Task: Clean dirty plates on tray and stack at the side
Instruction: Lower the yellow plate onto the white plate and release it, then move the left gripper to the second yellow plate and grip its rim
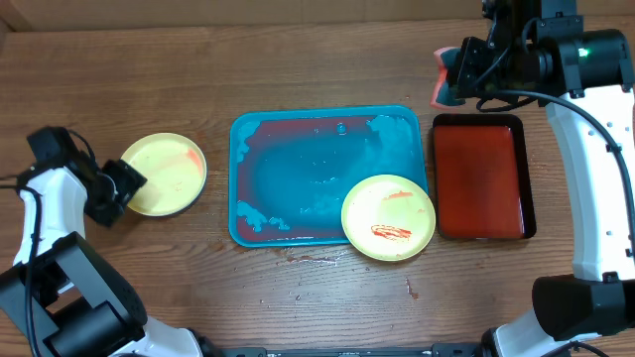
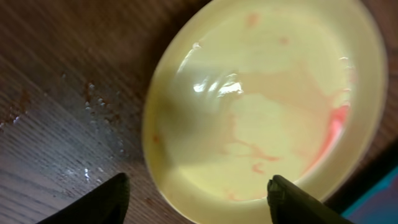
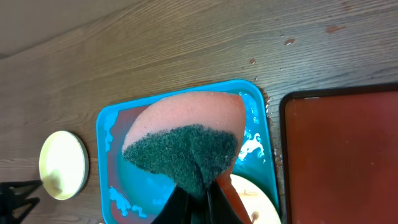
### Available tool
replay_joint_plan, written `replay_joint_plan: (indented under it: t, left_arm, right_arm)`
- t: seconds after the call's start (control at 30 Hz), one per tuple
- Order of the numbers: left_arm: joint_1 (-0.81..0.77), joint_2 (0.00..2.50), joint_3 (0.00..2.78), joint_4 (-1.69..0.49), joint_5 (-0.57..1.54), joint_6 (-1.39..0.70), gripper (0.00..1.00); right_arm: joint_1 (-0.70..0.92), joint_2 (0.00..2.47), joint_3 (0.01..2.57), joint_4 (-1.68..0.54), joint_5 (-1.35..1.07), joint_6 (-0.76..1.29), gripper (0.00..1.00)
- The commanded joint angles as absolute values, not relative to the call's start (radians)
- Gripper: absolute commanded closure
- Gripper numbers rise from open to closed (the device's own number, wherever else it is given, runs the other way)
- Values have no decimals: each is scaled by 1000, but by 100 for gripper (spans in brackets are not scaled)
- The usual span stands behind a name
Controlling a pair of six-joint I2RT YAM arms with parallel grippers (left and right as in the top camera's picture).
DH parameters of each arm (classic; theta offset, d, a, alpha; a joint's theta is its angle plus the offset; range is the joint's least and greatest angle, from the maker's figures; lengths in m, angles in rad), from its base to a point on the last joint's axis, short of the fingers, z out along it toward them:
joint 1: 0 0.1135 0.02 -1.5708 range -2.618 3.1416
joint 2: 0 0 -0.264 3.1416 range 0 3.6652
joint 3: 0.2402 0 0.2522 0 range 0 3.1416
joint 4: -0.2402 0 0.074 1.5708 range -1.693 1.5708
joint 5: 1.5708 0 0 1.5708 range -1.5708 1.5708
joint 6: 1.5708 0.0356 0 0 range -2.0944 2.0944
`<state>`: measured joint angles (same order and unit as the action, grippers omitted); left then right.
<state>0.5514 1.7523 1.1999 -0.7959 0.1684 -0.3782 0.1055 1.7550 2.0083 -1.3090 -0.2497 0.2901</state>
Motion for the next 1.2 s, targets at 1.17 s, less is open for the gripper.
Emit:
replay_joint_plan:
  t: [1.17]
  left_arm:
    - [-429, 2066, 1568, -921, 514, 58, 19]
  right_arm:
    - [101, 1743, 2016, -1331, -157, 314, 96]
